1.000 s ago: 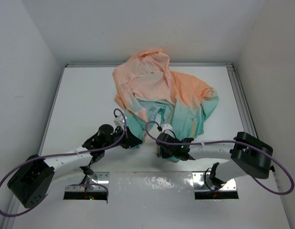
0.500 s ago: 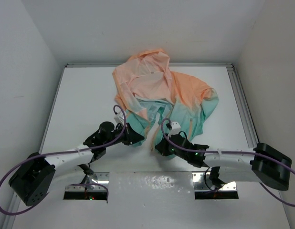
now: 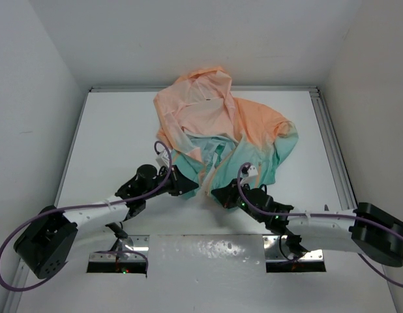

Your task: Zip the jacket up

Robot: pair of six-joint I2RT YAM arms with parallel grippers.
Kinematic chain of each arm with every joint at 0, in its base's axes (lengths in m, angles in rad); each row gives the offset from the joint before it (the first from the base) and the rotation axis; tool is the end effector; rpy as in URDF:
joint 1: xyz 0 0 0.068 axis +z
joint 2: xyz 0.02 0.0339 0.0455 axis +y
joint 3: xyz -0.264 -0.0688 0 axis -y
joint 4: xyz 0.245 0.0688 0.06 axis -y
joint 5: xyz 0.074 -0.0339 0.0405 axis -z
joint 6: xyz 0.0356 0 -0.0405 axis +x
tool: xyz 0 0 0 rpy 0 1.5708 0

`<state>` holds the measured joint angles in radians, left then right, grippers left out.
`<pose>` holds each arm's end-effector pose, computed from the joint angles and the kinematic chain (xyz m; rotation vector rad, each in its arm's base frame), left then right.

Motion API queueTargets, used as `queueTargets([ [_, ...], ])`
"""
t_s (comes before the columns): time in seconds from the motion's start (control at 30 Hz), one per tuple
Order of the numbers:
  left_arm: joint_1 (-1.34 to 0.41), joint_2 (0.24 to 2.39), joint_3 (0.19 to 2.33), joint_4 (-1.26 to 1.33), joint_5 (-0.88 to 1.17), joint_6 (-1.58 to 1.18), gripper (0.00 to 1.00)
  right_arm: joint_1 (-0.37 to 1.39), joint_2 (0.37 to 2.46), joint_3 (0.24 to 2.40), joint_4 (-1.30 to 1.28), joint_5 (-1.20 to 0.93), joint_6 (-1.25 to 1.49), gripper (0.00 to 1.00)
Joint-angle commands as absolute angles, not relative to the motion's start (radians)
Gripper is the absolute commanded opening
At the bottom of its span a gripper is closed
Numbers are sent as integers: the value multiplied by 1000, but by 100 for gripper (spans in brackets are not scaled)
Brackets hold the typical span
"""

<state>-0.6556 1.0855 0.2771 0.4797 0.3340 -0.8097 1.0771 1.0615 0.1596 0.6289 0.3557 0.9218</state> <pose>0.1604 -0.1381 0.1765 0.0905 2.1045 -1.2628 0.1027 0.1647 0.1600 0.1136 1.9623 1.0532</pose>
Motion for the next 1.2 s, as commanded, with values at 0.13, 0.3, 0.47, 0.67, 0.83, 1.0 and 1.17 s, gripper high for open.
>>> queueTargets([
  [0.13, -660, 1120, 304, 594, 402, -862, 0, 1078, 1031, 127, 860, 330, 859, 0],
  [0.3, -660, 1132, 307, 632, 465, -907, 0, 1080, 1029, 115, 917, 299, 821, 0],
  [0.47, -660, 1129, 296, 659, 509, -957, 0, 1080, 997, 97, 933, 264, 772, 0],
  [0.67, -660, 1114, 287, 667, 534, -997, 0, 1080, 934, 64, 925, 230, 738, 0],
  [0.83, -658, 1089, 281, 646, 528, -1002, 0, 1078, 870, 51, 907, 206, 718, 0],
  [1.0, -657, 1069, 279, 641, 525, -1008, 0, 1078, 847, 41, 897, 201, 719, 0],
  [1.17, -653, 1052, 273, 635, 520, -1014, 0, 1078, 830, 32, 894, 195, 721, 0],
])
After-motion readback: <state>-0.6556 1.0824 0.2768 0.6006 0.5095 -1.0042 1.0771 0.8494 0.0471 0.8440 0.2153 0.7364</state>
